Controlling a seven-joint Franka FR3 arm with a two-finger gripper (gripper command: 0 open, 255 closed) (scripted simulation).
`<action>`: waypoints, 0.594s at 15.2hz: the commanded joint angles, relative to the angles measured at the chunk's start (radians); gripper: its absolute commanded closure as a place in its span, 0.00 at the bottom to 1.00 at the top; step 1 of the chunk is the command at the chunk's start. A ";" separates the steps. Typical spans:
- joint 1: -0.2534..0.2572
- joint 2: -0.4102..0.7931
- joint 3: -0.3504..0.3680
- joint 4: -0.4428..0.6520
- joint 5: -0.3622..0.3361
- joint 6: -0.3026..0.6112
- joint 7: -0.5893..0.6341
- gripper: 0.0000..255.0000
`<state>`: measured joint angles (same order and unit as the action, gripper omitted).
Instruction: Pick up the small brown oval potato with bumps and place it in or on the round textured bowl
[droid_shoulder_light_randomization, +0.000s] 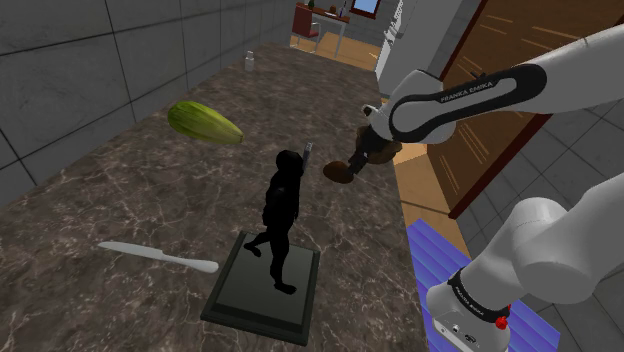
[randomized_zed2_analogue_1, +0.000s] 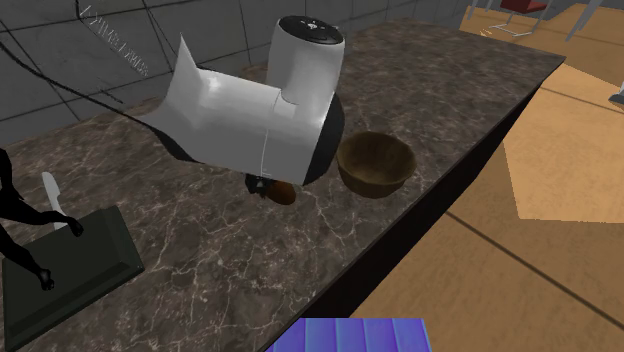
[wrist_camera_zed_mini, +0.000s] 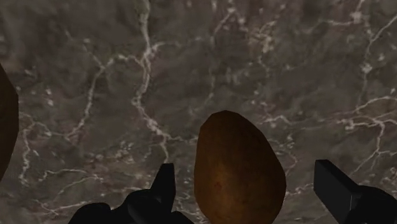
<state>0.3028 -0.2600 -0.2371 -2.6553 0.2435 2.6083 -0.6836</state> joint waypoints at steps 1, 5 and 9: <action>0.012 0.028 -0.006 -0.005 0.022 0.032 -0.020 0.00; 0.037 0.084 -0.014 -0.003 0.072 0.084 -0.056 0.00; 0.037 0.084 -0.014 -0.003 0.072 0.084 -0.056 0.00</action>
<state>0.3393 -0.1771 -0.2509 -2.6588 0.3140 2.6916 -0.7383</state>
